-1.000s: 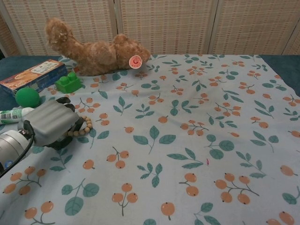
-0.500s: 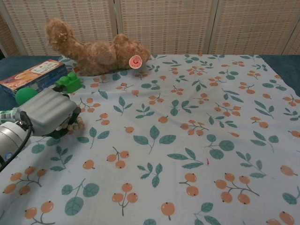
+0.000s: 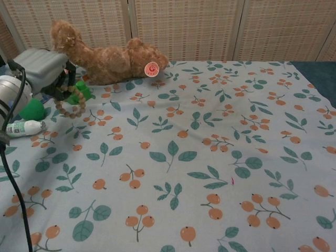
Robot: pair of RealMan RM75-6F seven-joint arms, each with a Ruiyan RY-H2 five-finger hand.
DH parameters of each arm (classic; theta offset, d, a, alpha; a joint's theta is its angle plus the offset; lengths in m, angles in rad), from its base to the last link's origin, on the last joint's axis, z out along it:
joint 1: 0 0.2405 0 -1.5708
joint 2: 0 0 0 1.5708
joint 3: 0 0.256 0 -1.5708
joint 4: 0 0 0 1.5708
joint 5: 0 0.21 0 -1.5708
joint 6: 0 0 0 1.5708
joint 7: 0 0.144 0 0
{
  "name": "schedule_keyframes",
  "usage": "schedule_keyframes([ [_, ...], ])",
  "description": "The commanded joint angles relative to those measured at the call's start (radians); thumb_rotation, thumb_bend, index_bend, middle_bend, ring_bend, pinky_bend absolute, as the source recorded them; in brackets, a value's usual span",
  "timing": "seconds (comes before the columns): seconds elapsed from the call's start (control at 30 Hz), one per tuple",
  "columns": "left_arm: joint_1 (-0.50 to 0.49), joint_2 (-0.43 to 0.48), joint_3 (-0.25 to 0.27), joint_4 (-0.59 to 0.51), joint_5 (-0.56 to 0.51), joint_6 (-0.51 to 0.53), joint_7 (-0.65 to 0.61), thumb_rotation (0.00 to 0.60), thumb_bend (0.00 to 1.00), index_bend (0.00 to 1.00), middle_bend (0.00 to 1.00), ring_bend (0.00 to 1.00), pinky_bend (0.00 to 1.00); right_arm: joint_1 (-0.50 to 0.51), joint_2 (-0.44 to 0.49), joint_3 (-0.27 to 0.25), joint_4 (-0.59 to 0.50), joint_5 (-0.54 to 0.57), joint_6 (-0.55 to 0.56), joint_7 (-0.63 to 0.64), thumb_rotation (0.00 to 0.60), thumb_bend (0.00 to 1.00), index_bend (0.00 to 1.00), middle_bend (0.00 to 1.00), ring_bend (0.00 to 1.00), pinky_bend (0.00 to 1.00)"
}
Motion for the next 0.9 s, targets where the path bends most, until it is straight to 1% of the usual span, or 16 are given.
schedule_keyframes([
  [0.03,-0.012,0.08,-0.076,-0.145,-0.155,-0.01,0.054,0.6,0.89,0.81,0.77,0.44,0.17,-0.001,0.003,-0.002,0.0,-0.005,0.002,0.004,0.6,0.2,0.0,0.0,0.0,0.0],
  [0.07,-0.008,0.108,-0.089,-0.204,-0.231,-0.036,0.093,0.6,0.9,0.82,0.78,0.45,0.18,-0.001,0.004,-0.004,-0.001,-0.007,0.002,0.005,0.6,0.2,0.0,0.0,0.0,0.0],
  [0.1,-0.004,0.14,-0.107,-0.273,-0.329,-0.064,0.131,0.6,0.91,0.82,0.79,0.46,0.18,-0.001,0.005,-0.005,-0.001,-0.01,0.003,0.007,0.6,0.2,0.0,0.0,0.0,0.0],
  [0.13,-0.005,0.188,-0.141,-0.367,-0.485,-0.101,0.165,0.6,0.91,0.82,0.8,0.46,0.18,-0.001,0.006,-0.007,-0.001,-0.013,0.005,0.009,0.6,0.2,0.0,0.0,0.0,0.0],
  [0.17,-0.01,0.224,-0.173,-0.429,-0.611,-0.124,0.176,0.6,0.91,0.82,0.8,0.47,0.18,-0.002,0.006,-0.008,-0.002,-0.016,0.006,0.01,0.6,0.2,0.0,0.0,0.0,0.0],
  [0.23,-0.036,0.299,-0.245,-0.512,-0.867,-0.171,0.162,0.6,0.92,0.83,0.81,0.48,0.18,-0.002,0.007,-0.011,-0.003,-0.022,0.008,0.014,0.6,0.2,0.0,0.0,0.0,0.0],
  [0.3,-0.053,0.344,-0.301,-0.529,-1.027,-0.211,0.108,0.6,0.93,0.83,0.81,0.48,0.19,-0.002,0.009,-0.013,-0.005,-0.027,0.009,0.017,0.6,0.2,0.0,0.0,0.0,0.0],
  [0.33,-0.06,0.368,-0.334,-0.531,-1.123,-0.238,0.062,0.6,0.93,0.83,0.82,0.48,0.19,-0.002,0.01,-0.014,-0.006,-0.03,0.01,0.019,0.6,0.2,0.0,0.0,0.0,0.0],
  [0.4,-0.065,0.405,-0.385,-0.526,-1.28,-0.294,-0.016,0.6,0.95,0.83,0.82,0.49,0.19,-0.003,0.012,-0.015,-0.008,-0.032,0.012,0.022,0.6,0.2,0.0,0.0,0.0,0.0],
  [0.43,-0.069,0.427,-0.415,-0.512,-1.38,-0.324,-0.066,0.6,0.95,0.83,0.82,0.49,0.19,-0.003,0.013,-0.015,-0.007,-0.033,0.012,0.024,0.6,0.2,0.0,0.0,0.0,0.0],
  [0.53,-0.071,0.472,-0.473,-0.458,-1.6,-0.408,-0.182,0.6,0.95,0.83,0.82,0.49,0.19,0.0,0.014,-0.018,-0.007,-0.032,0.005,0.026,0.6,0.2,0.0,0.0,0.0,0.0],
  [0.57,-0.065,0.483,-0.49,-0.442,-1.658,-0.438,-0.218,0.6,0.95,0.83,0.81,0.49,0.2,0.001,0.015,-0.019,-0.006,-0.032,0.002,0.028,0.6,0.2,0.0,0.0,0.0,0.0],
  [0.63,-0.051,0.511,-0.505,-0.413,-1.751,-0.517,-0.265,0.6,0.95,0.82,0.81,0.49,0.2,0.002,0.016,-0.02,-0.006,-0.035,0.0,0.03,0.6,0.2,0.0,0.0,0.0,0.0],
  [0.73,-0.013,0.54,-0.525,-0.385,-1.824,-0.632,-0.351,0.6,0.94,0.79,0.78,0.49,0.2,0.002,0.015,-0.022,-0.006,-0.037,0.0,0.03,0.6,0.2,0.0,0.0,0.0,0.0],
  [0.8,0.018,0.554,-0.526,-0.38,-1.833,-0.712,-0.398,0.6,0.92,0.76,0.77,0.49,0.18,0.003,0.014,-0.023,-0.006,-0.036,-0.003,0.03,0.6,0.2,0.0,0.0,0.0,0.0],
  [0.9,0.051,0.576,-0.504,-0.367,-1.805,-0.824,-0.473,0.6,0.89,0.71,0.74,0.48,0.17,0.006,0.011,-0.024,-0.007,-0.034,-0.011,0.022,0.6,0.2,0.0,0.0,0.0,0.0],
])
